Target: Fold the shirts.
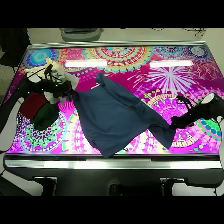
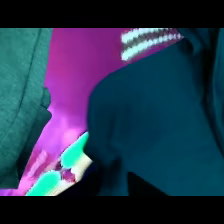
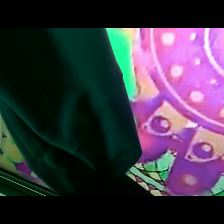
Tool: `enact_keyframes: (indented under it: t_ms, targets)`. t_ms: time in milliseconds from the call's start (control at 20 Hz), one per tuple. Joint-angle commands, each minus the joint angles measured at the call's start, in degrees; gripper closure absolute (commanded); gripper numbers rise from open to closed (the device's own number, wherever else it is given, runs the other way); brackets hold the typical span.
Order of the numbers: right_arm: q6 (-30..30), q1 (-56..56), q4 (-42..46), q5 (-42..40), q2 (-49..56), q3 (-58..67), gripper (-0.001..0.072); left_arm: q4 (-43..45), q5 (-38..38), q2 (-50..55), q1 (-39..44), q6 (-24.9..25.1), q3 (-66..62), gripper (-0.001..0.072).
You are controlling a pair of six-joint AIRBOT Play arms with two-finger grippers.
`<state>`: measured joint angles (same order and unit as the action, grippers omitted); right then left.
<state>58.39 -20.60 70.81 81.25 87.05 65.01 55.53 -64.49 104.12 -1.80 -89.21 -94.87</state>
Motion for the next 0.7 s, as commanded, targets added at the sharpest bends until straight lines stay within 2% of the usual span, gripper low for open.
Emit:
enact_keyframes:
  t_ms: [0, 50, 100, 150, 250, 400, 550, 650]
  targets:
    - [0.7, -0.3, -1.6, -3.0, -5.7, -3.9, 0.0179, 0.3, -15.8, 6.4, -0.4, 0.3, -8.3, 0.0288]
    - [0.5, -0.3, -1.6, -3.4, -7.1, -2.5, 0.0012, 0.7, -19.9, 5.7, -0.9, 1.7, -8.6, 0.0262]
    - [0.0, -0.3, -1.5, -3.5, -8.5, -0.7, 0.0014, 0.6, -23.1, 4.6, -1.6, 2.6, -8.6, 0.0085]
    - [-1.0, -0.3, -1.2, -4.5, -9.9, 1.6, 0.0008, 0.6, -26.0, 3.0, -2.2, 4.0, -8.5, 0.0009]
    - [-1.6, -0.3, -1.2, -5.6, -11.6, 6.2, 0.0005, 1.4, -29.2, -0.9, -2.8, 4.9, -8.3, -0.0013]
    - [-2.4, -0.3, -3.2, -10.4, -10.4, 9.1, 0.0005, 3.0, -28.3, -8.2, -2.1, 4.8, -2.3, -0.0013]
    - [-4.1, -0.3, -3.7, -10.9, -4.2, 9.1, 0.0005, 3.2, -26.0, -15.2, -0.4, 6.8, 14.0, -0.0013]
    - [-5.5, -0.1, -7.5, -4.8, 0.5, 9.1, 0.0007, 2.9, -20.9, -20.2, 0.9, 7.4, 28.5, -0.0013]
